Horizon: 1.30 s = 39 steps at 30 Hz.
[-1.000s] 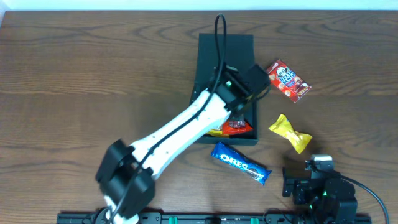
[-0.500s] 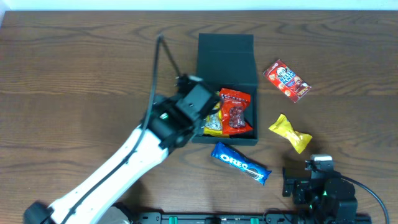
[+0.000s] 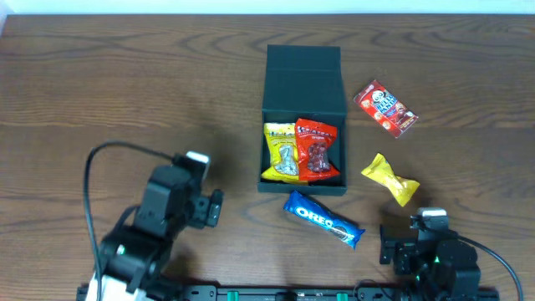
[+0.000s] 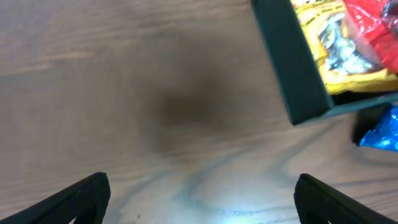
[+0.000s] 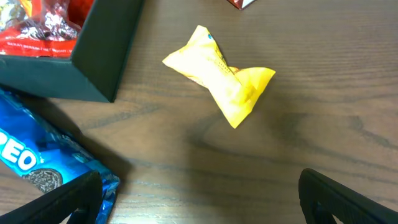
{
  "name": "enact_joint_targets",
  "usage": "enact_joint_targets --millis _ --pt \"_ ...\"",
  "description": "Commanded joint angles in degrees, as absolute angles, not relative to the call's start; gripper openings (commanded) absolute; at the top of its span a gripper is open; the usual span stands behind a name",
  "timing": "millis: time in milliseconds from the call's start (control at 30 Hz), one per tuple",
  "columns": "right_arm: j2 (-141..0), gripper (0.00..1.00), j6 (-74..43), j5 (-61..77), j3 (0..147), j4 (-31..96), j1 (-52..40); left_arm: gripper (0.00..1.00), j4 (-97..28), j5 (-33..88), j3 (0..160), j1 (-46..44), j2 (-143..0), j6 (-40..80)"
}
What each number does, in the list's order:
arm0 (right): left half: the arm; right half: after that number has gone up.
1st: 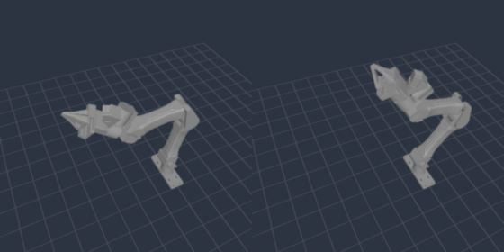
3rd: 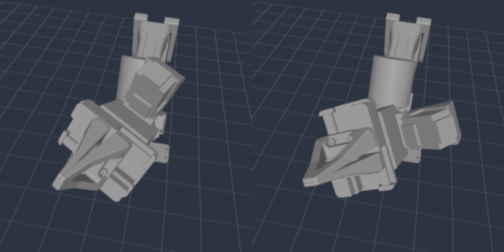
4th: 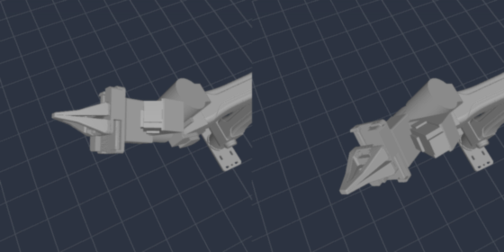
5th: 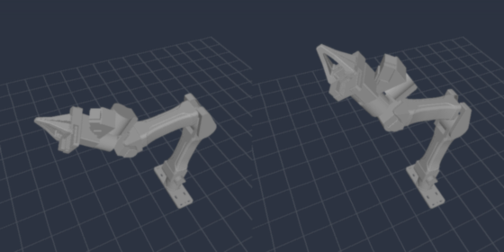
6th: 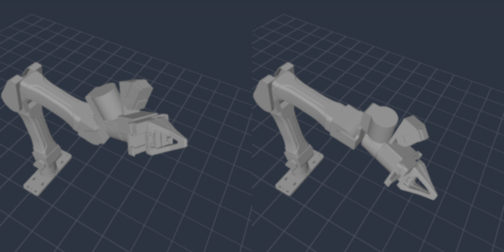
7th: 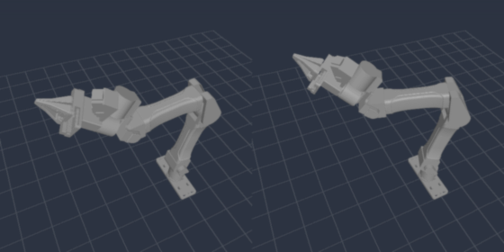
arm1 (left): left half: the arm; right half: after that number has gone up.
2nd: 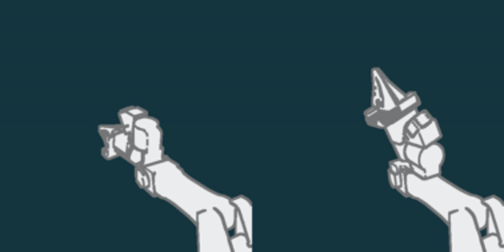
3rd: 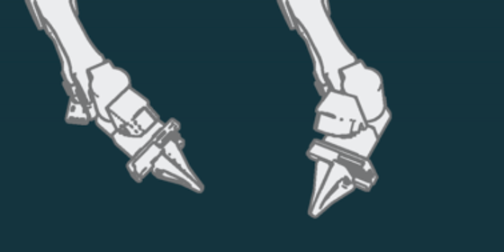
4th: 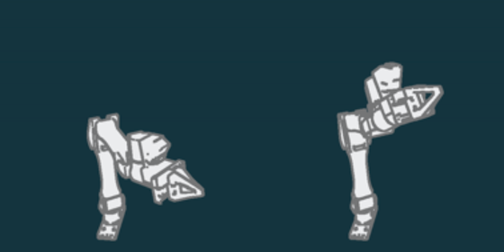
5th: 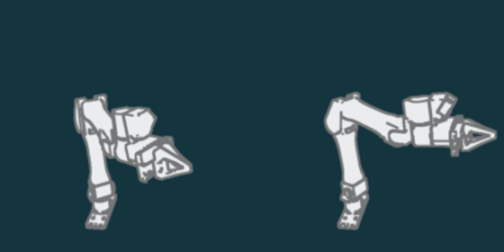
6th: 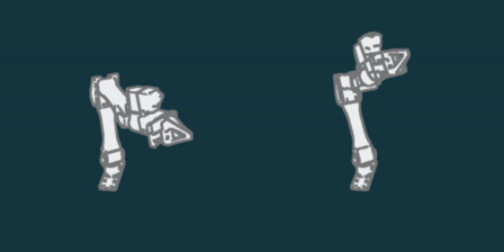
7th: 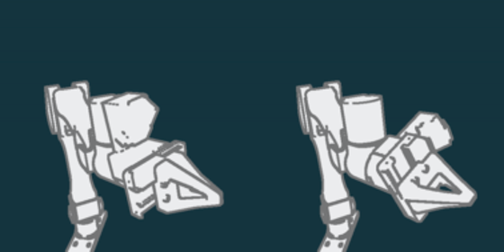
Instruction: Pack container
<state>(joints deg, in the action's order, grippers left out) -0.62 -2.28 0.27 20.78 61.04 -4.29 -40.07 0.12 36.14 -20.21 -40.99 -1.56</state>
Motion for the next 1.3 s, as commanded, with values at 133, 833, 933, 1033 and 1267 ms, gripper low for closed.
enact_joint_targets --millis 133,833,933,1033,1267 --pt "-0.34 0.99 -1.63 0.49 20.45 61.47 -3.36 0.95 -39.79 3.05 23.97 -17.19 -26.59 -2.33" --pt "-0.34 0.99 -1.63 0.47 20.45 61.47 -3.36 0.95 -42.78 -5.02 11.07 -7.79 -13.08 4.69" --pt "-0.34 0.99 -1.63 0.49 20.45 61.47 -3.36 0.96 -42.68 -6.85 9.67 -7.79 -12.93 4.69" --pt "-0.34 0.99 -1.63 0.47 20.45 61.49 -3.36 0.95 -42.13 -6.81 9.56 -7.79 -12.93 4.71" --pt "-0.34 0.99 -1.63 0.47 20.45 61.49 -3.36 0.96 -42.13 -6.81 9.47 -7.79 -12.95 4.71"
